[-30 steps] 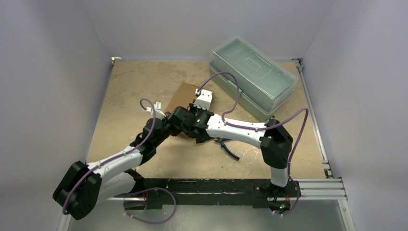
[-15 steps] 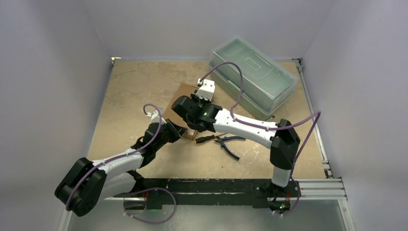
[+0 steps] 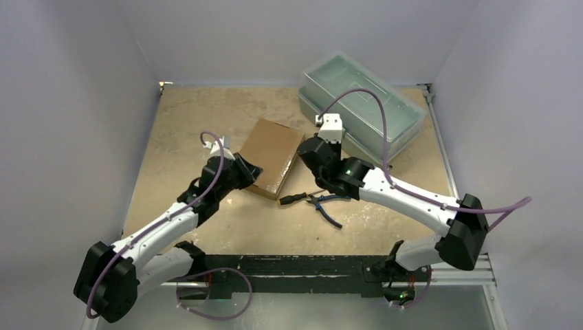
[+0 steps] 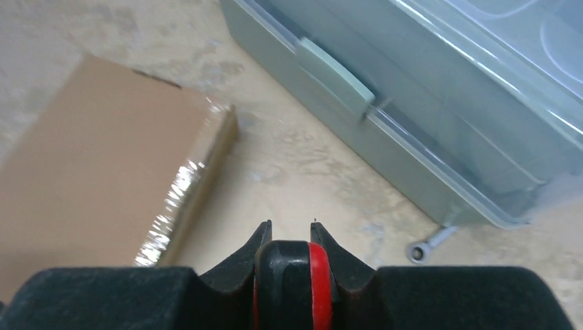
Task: Unpack the express box
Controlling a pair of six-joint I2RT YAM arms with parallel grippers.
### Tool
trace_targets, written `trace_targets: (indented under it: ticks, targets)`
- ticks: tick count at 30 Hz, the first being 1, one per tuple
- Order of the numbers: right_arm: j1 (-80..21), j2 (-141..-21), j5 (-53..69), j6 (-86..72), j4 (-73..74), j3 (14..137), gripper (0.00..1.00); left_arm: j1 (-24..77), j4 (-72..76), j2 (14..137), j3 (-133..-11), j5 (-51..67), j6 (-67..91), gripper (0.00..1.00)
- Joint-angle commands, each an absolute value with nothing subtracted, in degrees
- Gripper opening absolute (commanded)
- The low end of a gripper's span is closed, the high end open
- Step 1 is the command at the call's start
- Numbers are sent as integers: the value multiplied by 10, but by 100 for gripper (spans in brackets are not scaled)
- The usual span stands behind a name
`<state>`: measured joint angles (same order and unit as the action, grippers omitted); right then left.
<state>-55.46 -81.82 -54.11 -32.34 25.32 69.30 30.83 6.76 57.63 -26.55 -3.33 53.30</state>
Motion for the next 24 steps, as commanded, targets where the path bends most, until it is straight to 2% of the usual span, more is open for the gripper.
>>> trace_targets:
  ticks: [1,5,7,12,16,21,24]
  targets:
    - [-537,-775,-504,-250,291,652,0,282,-39,571,-352,-33,450,19]
    - [-531,-795,-555,-214,331,635,0,271,-88,574,-422,-59,383,20]
    - [-520,-810,-539,-173,312,633,0,269,-107,571,-454,-80,350,21]
    - [-474,-819,-418,-50,208,624,0,269,-148,546,-493,-134,286,22]
    - [-440,-879,-337,42,193,662,0,269,-171,508,-480,-150,274,23]
    - [-378,-948,-215,85,189,702,0,269,-199,465,-470,-170,256,24]
    - [-369,-974,-192,108,154,692,0,269,-215,445,-466,-199,237,25]
